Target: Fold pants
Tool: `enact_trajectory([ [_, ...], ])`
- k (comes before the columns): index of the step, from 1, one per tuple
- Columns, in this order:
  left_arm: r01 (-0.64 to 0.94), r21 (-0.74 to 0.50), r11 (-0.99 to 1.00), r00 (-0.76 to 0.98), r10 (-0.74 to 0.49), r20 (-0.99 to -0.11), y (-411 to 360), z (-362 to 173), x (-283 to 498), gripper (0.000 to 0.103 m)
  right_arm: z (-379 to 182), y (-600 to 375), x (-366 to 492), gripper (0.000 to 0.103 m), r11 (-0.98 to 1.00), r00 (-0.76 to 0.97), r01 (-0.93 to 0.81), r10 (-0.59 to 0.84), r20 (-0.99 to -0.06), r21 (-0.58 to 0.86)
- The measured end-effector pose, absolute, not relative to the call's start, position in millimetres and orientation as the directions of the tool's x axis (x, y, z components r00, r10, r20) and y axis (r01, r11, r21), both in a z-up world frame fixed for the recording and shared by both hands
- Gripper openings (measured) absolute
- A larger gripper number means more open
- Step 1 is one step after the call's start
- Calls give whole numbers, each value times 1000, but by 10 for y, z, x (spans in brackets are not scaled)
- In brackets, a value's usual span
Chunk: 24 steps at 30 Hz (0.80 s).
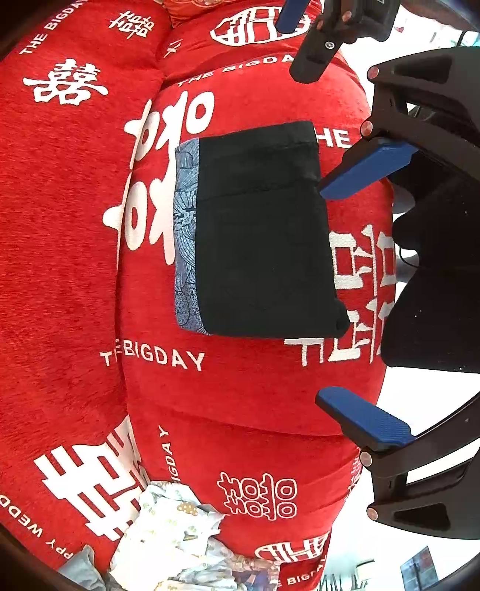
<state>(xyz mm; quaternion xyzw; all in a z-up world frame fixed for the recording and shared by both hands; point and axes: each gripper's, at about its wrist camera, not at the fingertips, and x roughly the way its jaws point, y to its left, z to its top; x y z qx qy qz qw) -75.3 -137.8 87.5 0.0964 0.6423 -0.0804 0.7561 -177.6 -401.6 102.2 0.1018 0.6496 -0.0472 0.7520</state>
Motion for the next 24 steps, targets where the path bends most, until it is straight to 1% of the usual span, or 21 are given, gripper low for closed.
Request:
enact_trajectory([
  [5, 249, 47, 967, 162, 6, -987, -1379, 893, -767, 102, 1048, -3998, -1799, 103, 980, 157, 190, 34, -987, 64],
  [15, 267, 67, 961, 179, 18, -984, -1416, 944, -844, 102, 1070, -4005, -1833, 103, 980, 165, 191, 29, -986, 61],
  [24, 275, 51, 960, 179, 1, -984, -1439, 969, -869, 102, 1099, -4000, -1854, 103, 979, 171, 192, 27, -985, 60],
])
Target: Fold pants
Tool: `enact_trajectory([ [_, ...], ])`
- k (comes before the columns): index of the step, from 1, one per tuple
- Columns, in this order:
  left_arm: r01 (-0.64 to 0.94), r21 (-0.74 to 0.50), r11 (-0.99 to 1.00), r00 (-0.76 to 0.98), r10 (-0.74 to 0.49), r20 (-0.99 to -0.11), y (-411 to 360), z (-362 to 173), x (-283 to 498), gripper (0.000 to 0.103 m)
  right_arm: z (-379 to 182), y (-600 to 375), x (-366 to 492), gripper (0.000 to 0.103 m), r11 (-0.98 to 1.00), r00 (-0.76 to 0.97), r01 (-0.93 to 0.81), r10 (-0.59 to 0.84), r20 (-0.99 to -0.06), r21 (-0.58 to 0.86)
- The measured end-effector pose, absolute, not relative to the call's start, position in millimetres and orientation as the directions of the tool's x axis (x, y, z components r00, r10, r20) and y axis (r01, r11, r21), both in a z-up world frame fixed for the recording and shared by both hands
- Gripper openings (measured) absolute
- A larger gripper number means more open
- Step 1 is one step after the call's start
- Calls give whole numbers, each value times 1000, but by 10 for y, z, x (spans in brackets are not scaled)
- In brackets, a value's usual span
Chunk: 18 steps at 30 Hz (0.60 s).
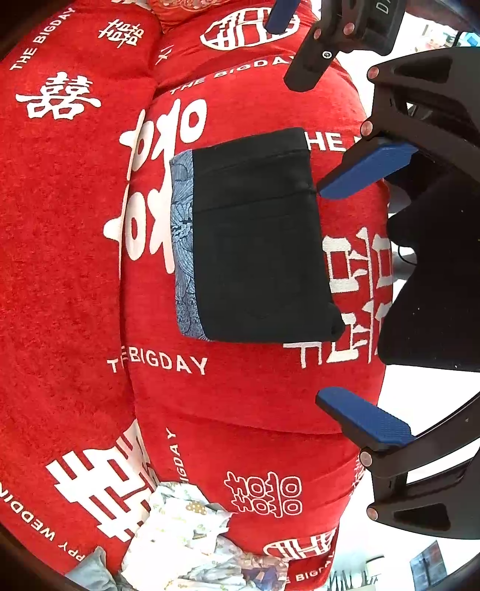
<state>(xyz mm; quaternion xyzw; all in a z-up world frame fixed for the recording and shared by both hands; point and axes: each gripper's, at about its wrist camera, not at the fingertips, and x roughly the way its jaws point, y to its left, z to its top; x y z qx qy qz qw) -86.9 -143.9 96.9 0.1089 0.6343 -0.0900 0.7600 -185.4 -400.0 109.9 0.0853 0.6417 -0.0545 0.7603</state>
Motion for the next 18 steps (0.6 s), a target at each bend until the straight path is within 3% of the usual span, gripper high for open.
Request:
enact_trajectory([
  [18, 267, 63, 962, 193, 11, -981, -1435, 1008, -903, 102, 1157, -3913, -1911, 103, 979, 177, 199, 14, -984, 49],
])
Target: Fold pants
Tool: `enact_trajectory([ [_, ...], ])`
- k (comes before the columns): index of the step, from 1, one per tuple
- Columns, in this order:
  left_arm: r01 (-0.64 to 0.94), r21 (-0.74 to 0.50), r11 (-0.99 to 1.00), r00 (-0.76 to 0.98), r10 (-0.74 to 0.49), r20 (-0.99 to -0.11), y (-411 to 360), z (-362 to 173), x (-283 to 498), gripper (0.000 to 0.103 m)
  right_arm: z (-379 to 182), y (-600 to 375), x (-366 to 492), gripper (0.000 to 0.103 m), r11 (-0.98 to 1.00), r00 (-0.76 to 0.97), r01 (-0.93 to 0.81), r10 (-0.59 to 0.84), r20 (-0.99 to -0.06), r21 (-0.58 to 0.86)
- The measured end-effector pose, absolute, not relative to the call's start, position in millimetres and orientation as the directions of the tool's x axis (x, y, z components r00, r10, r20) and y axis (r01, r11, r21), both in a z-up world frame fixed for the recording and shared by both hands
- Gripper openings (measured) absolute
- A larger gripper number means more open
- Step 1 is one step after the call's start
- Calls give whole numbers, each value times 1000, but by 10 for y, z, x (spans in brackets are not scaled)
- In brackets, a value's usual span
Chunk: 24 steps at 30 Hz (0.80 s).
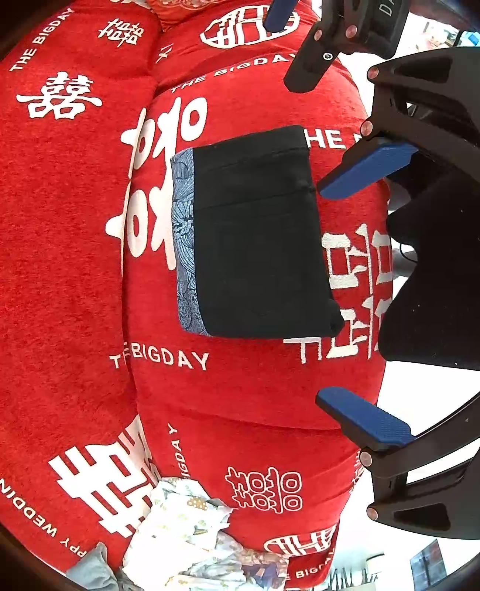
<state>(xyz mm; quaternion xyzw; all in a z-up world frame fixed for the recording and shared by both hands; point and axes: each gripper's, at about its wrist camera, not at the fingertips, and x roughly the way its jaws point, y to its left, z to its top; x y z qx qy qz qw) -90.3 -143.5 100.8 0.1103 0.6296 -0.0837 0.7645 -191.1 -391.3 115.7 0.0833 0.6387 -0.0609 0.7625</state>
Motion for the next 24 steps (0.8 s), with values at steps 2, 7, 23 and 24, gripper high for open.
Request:
enact_trajectory([
  [2, 266, 64, 962, 194, 11, -981, -1430, 1008, -902, 102, 1155, -3914, -1912, 103, 978, 175, 201, 13, -984, 48],
  [7, 260, 58, 964, 188, 8, -982, -1431, 999, -905, 102, 1144, -3921, -1925, 103, 978, 175, 204, 11, -985, 47],
  [23, 256, 58, 965, 186, 10, -983, -1472, 975, -905, 102, 1134, -3928, -1910, 103, 977, 173, 207, 11, -985, 47],
  [24, 255, 57, 965, 186, 9, -983, -1472, 978, -903, 102, 1136, -3926, -1909, 103, 977, 173, 207, 10, -985, 46],
])
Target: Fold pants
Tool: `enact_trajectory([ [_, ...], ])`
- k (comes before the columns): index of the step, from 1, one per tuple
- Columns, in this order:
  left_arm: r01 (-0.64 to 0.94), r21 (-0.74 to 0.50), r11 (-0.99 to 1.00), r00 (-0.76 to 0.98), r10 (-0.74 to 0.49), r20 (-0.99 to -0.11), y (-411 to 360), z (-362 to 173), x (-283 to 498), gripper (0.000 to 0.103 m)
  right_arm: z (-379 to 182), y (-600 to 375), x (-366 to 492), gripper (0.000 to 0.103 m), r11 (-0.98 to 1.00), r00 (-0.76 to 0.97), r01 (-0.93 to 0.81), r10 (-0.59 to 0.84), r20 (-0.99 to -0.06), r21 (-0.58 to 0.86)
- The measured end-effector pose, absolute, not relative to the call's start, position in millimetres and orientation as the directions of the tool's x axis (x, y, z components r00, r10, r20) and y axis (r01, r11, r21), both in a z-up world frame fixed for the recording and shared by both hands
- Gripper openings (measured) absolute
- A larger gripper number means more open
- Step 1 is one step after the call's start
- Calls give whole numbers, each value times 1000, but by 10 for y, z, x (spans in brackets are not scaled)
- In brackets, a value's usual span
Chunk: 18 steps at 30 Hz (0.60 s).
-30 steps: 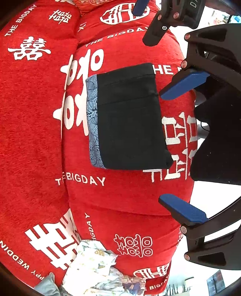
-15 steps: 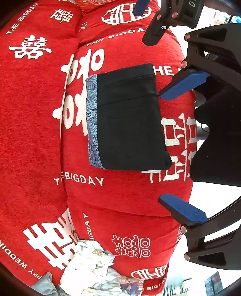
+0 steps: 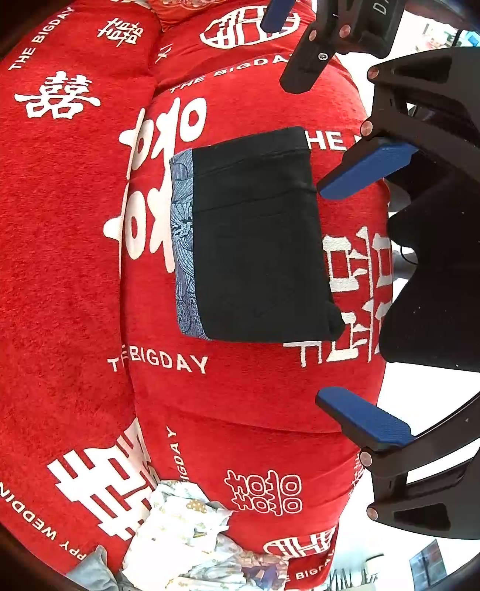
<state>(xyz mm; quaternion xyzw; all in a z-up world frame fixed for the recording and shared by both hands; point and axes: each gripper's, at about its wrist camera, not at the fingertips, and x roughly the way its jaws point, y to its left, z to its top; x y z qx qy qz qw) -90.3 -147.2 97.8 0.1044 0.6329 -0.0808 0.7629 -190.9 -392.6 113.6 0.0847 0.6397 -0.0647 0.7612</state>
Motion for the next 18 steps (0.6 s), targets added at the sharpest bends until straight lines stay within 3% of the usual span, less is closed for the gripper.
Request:
enact_trajectory([
  [18, 255, 54, 966, 198, 3, -980, -1443, 939, -843, 101, 1061, -3907, -1877, 103, 978, 163, 202, 9, -987, 43],
])
